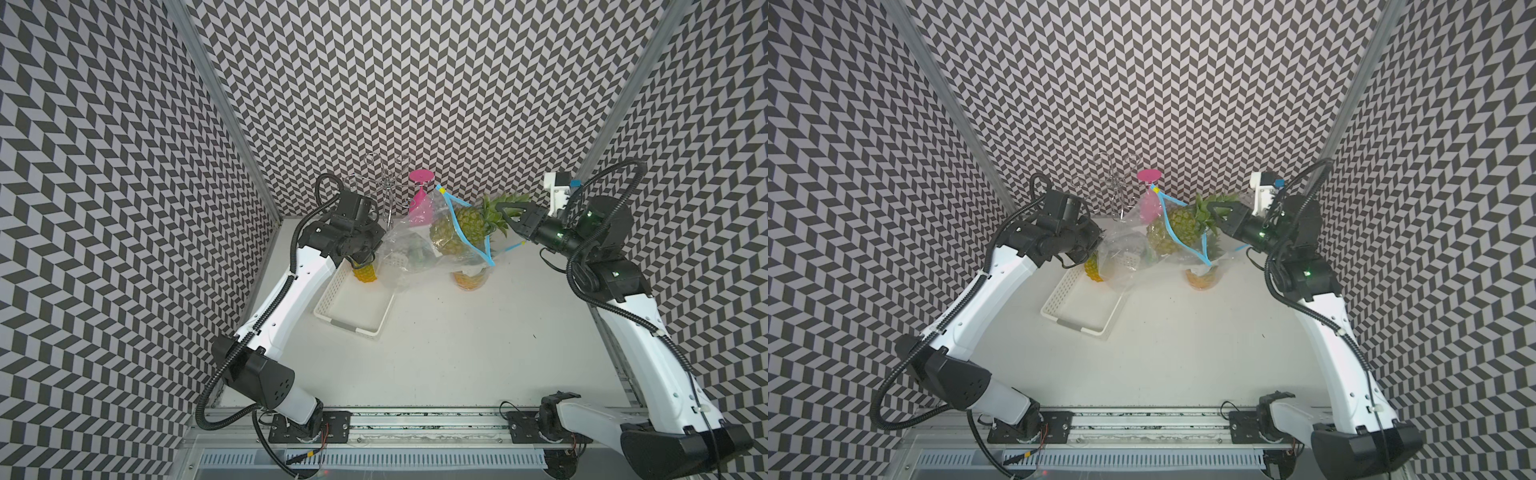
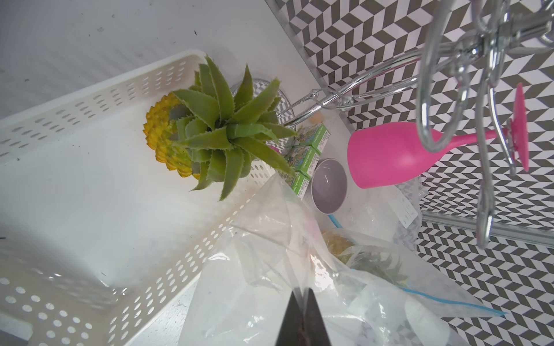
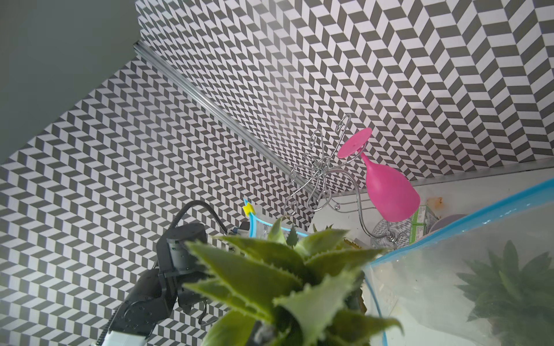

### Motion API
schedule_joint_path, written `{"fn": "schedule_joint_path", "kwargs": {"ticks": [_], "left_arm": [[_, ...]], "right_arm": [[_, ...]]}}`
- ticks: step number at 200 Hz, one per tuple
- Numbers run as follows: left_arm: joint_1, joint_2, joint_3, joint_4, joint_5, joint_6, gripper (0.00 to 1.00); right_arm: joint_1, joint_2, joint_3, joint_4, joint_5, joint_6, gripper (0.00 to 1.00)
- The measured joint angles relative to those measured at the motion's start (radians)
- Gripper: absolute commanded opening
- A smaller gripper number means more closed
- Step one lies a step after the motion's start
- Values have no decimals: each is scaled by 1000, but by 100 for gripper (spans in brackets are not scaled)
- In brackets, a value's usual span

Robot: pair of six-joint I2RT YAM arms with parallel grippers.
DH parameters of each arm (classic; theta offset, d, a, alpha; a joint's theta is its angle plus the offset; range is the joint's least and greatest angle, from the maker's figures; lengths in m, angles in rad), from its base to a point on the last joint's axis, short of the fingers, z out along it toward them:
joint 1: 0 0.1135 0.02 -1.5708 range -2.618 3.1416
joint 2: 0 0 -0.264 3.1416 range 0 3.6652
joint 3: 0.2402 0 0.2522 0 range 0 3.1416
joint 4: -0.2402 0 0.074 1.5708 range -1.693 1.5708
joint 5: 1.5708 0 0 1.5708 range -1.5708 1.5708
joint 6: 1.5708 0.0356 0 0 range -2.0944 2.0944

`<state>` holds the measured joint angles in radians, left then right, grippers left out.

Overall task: Open the zip-top bag and take out the pineapple
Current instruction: Pick up the pineapple from the zipper food storage bag.

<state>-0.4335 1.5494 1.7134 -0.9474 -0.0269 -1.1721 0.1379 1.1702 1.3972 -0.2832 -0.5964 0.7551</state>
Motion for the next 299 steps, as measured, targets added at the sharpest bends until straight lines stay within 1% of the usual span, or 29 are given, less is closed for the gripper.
{"fn": "schedule_joint_path", "kwargs": {"ticks": [34,78,106,167,235,248,265,299], "left_arm": [[2,-1,0,-15,-41,12,0],[-8,1,0,-14,-57,16,0],[-35,11,2,-8,-57,16,0],[-80,55,31,4,-63,16,0],[-91,101,50,11,-74,24,0],[-97,105,77,35,-63,25,0],[-102,106,126,82,-32,22,0],[-126,127,286,159,32,7,0]], "right_arm": [[-37,-16,14,43,-5,100,0],[-40,-72,-3,134,-54,257,0],[-40,-80,-3,200,-76,341,0],[-42,-72,-2,306,-103,452,0],[-40,-69,19,310,-105,412,0],[-29,-60,44,269,-114,366,0],[-2,-51,83,185,-111,274,0],[93,-61,102,7,-71,86,0]]}}
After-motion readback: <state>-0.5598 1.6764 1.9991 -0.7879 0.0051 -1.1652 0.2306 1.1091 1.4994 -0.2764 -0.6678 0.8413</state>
